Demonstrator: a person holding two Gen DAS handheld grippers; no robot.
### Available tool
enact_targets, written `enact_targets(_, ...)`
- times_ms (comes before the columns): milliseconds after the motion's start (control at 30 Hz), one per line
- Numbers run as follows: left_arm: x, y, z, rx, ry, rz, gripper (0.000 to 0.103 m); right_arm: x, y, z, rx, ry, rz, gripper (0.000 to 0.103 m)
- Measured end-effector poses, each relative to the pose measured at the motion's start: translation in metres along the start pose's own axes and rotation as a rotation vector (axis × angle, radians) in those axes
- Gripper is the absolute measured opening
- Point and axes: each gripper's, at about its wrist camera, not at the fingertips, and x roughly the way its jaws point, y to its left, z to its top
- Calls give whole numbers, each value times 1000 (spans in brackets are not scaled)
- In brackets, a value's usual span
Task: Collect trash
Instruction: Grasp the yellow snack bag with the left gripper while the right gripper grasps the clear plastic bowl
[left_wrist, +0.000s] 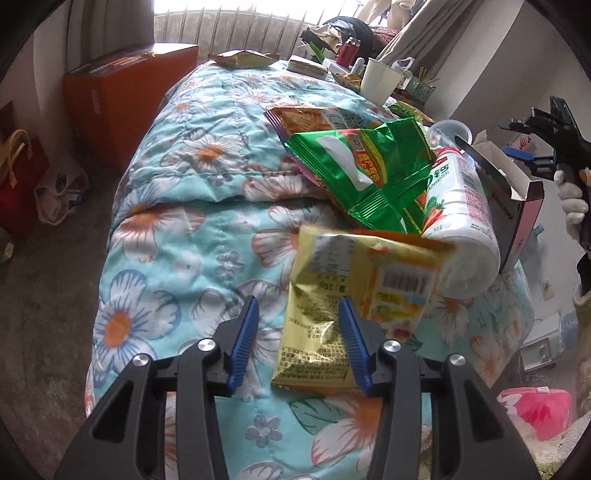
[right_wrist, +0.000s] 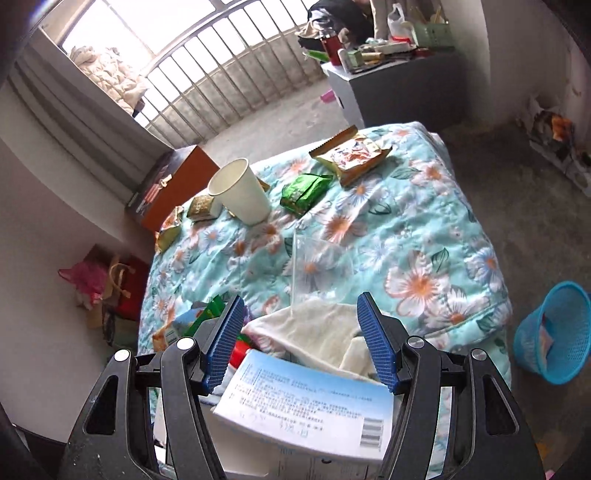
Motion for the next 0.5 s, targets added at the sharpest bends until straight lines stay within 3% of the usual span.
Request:
enact_targets(167,-1,-1,-3,12,-13,31,28,52,11,21,-68,52,-123,59)
enact_targets(300,-2,-1,-3,22,-16,29,23,75,13,23,-97,83,-198,46)
enact_targets(467,-4,-1,-3,20,-21,9,19,72,11,18,-102,79,-237,35)
enact_targets(500,-5,0,-3,19,-22,4,18,70,9,18,-98,77,-239,29)
